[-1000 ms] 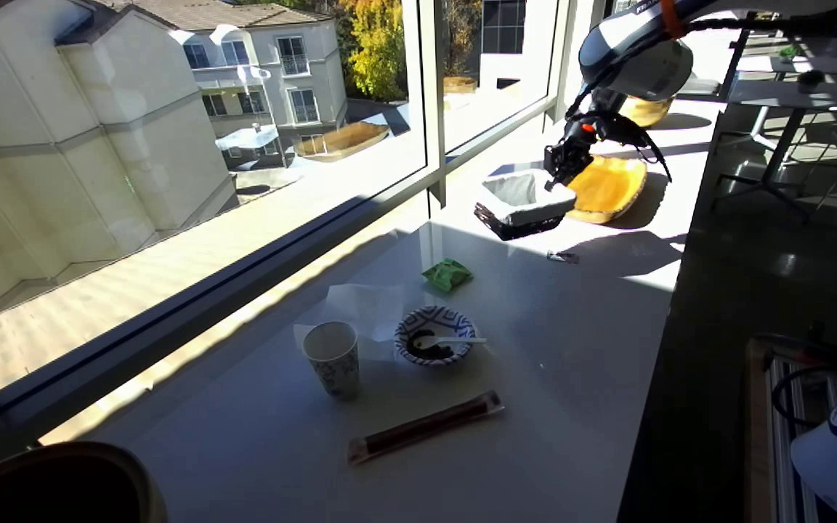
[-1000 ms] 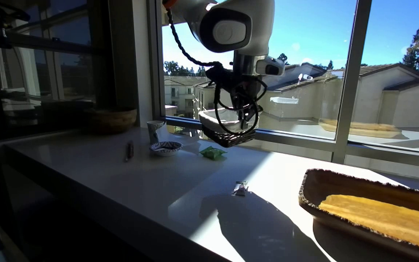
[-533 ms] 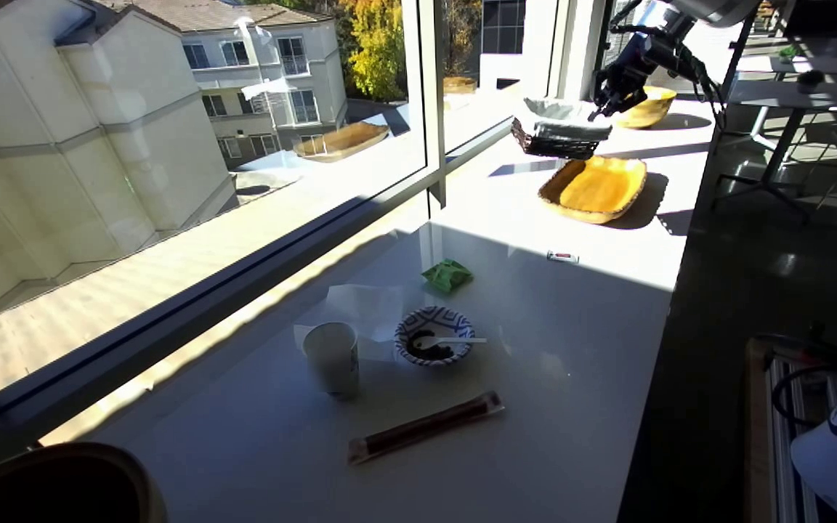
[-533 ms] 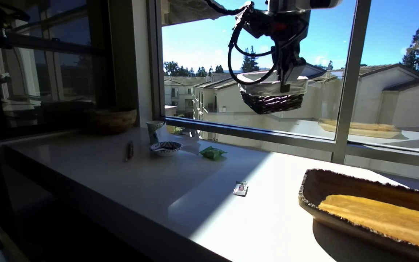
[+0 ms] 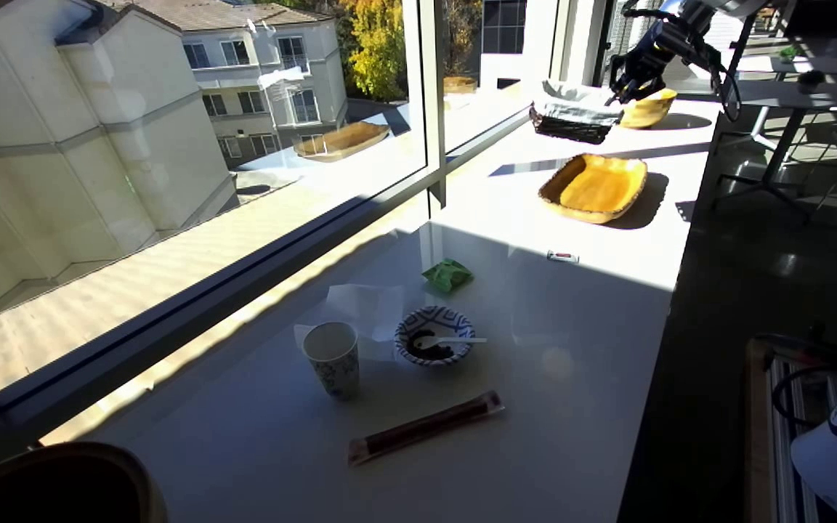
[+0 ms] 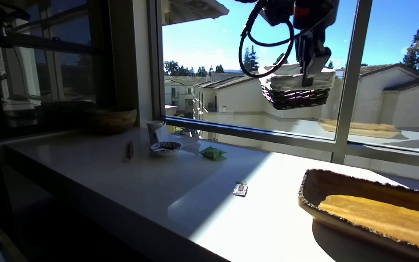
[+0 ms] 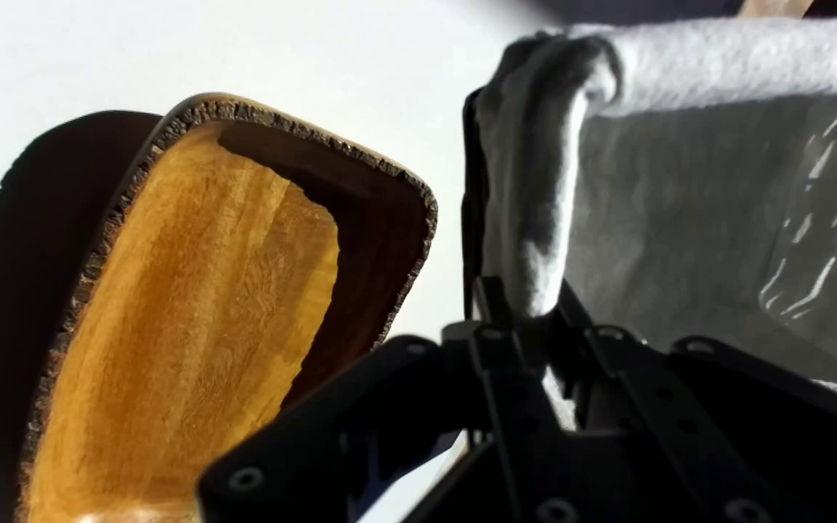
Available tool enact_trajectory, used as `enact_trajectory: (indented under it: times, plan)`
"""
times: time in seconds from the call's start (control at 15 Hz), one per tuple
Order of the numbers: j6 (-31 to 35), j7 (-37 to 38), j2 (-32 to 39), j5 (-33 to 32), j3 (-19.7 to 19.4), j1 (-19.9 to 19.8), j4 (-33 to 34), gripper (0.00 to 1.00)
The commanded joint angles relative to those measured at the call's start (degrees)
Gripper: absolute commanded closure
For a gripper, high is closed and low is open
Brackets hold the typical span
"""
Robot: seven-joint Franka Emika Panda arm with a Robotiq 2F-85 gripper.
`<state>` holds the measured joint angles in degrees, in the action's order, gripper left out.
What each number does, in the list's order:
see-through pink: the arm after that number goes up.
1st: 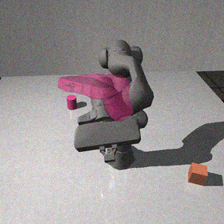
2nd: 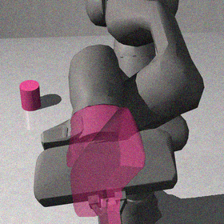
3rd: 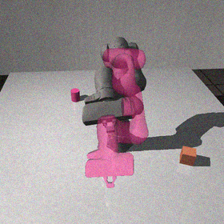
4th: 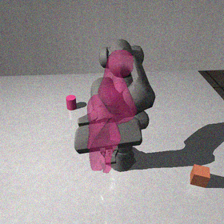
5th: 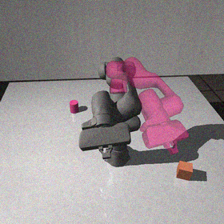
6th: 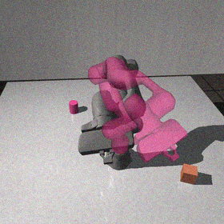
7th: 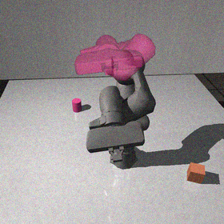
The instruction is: Move the box to the right
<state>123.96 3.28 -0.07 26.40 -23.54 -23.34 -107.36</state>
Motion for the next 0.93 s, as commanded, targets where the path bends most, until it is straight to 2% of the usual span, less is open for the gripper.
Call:
enact_trajectory:
  times: [0.0,0.07,0.47,0.73,0.87]
  plan:
    - [-0.3,0.0,0.2,0.0,0.0,0.0,0.4,0.83]
    - [0.9,0.5,0.9,-0.3,0.2,0.1,0.6,0.96]
    - [7.4,12.0,10.8,2.1,-0.7,-1.8,5.6,0.96]
    - [6.7,19.1,15.9,1.9,-1.0,-4.3,8.4,0.96]
    - [6.3,19.7,18.0,2.4,-1.0,-6.0,9.4,0.96]
